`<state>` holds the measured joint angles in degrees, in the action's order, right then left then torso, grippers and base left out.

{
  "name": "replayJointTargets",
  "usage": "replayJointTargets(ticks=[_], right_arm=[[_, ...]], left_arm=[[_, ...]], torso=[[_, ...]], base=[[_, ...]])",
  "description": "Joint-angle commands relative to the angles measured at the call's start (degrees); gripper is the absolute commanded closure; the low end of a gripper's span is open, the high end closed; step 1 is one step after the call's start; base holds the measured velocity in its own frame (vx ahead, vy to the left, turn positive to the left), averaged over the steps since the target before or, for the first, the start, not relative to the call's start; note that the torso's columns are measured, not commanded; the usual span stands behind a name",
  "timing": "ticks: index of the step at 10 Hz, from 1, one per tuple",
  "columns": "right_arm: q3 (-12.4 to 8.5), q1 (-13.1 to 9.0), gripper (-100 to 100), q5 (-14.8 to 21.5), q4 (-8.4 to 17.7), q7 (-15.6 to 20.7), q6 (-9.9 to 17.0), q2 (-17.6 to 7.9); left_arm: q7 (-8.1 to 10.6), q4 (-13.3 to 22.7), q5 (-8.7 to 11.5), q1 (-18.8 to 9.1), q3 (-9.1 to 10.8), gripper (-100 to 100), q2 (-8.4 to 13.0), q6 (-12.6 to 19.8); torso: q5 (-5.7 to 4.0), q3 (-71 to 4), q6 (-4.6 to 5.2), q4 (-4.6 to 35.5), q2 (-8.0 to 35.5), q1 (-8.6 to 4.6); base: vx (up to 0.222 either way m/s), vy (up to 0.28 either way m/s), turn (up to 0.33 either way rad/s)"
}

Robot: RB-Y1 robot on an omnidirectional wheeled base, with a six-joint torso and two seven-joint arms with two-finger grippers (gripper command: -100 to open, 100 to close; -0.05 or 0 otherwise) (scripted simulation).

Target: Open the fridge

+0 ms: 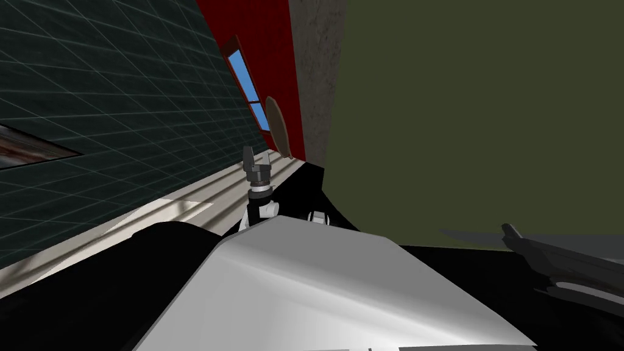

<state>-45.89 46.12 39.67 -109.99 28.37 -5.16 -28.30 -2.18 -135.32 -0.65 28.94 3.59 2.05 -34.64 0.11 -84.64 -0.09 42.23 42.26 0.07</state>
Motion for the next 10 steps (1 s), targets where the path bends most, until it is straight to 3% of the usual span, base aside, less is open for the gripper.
replayJointTargets(ticks=[1, 3, 10], right_arm=[[-0.3, 0.6, 100, 0.0, 0.0, 0.0, 0.9, 0.8], [-0.8, 1.1, 100, 0.0, -0.1, 0.0, 1.7, 1.3], [-3.2, 3.5, 100, 0.0, -0.8, 0.0, 5.6, 3.9]], left_arm=[[0.00, 0.0, 0.0, 0.0, 0.02, 0, 0.0, 0.0], [0.00, 0.0, 0.0, 0.0, 0.01, 0, 0.0, 0.0], [0.00, 0.0, 0.0, 0.0, 0.00, 0, 0.0, 0.0]], torso=[[0.10, -0.1, -0.01, 0.1, -0.1, -0.48], [-0.14, 0.0, 0.18, -0.1, -0.2, 0.09], [-0.14, 0.0, -0.07, -0.1, -0.2, 0.20]], base=[[0.022, 0.161, -0.071], [-0.009, 0.256, -0.126], [0.003, 0.294, -0.098]])
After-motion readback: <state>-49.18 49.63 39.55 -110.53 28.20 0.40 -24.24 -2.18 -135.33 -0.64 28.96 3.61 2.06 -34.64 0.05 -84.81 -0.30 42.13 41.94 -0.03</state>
